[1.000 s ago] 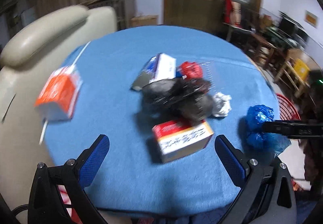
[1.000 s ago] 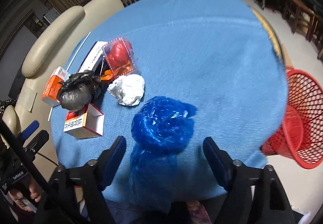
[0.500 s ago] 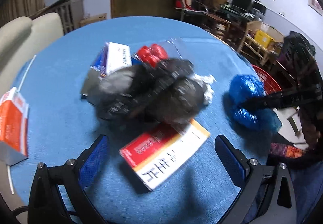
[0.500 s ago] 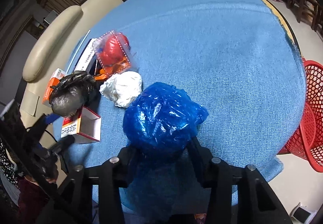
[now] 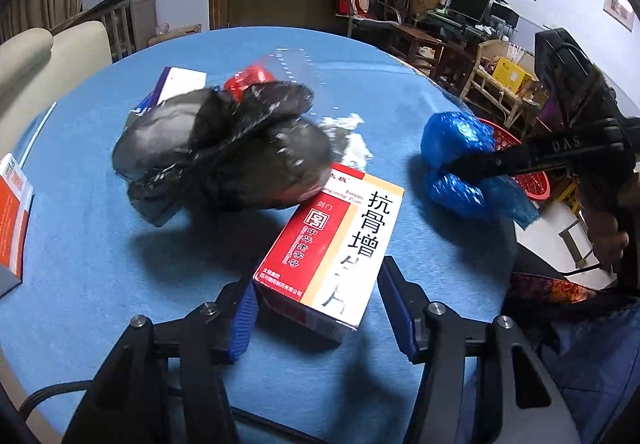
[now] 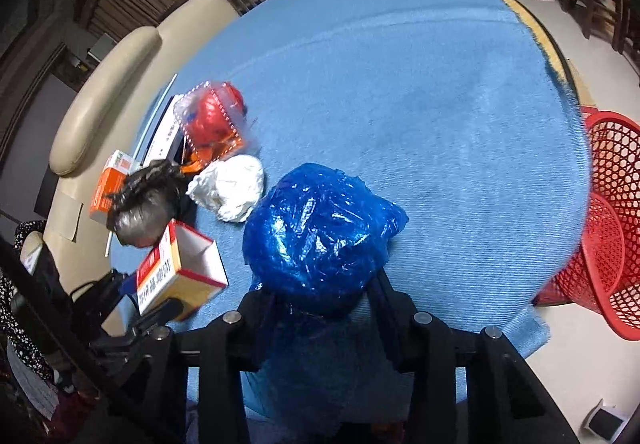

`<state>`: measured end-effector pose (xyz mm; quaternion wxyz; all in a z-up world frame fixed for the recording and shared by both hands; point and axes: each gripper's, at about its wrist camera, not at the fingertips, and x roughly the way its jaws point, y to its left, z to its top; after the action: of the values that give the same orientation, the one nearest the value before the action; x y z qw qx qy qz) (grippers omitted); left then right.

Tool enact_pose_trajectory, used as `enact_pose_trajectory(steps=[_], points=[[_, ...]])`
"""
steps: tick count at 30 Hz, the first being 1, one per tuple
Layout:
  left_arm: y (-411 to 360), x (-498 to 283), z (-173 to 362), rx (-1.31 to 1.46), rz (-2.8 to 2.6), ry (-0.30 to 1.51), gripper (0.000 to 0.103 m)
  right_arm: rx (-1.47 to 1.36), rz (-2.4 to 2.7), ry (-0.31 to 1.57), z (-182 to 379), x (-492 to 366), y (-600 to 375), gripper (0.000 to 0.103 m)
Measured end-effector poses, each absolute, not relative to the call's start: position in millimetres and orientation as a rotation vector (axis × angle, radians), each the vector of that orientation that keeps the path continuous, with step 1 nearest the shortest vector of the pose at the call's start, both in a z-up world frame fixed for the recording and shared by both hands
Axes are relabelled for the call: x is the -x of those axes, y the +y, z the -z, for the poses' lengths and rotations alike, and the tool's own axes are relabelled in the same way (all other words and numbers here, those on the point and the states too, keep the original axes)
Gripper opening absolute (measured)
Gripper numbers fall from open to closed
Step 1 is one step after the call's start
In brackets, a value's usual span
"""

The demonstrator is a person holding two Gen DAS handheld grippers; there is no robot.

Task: Collect trash
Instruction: 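Carry both items over the red wastebasket and open both tools to drop them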

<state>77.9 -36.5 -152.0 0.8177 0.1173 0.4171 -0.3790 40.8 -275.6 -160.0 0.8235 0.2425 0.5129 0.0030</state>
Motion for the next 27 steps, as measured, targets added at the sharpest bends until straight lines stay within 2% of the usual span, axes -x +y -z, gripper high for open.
enact_pose_trajectory(steps=[15, 27], points=[[-107.3, -34.0, 128.0, -0.26, 0.961, 0.87, 0.059, -0.618, 0.105, 0.942, 140.5, 4.1, -356.4, 0.045], [-247.3, -39.7, 109.9, -0.386, 1.024, 0.854, 0.059, -0.777, 0.393, 0.799, 136.5, 85.5, -478.6, 0.045]])
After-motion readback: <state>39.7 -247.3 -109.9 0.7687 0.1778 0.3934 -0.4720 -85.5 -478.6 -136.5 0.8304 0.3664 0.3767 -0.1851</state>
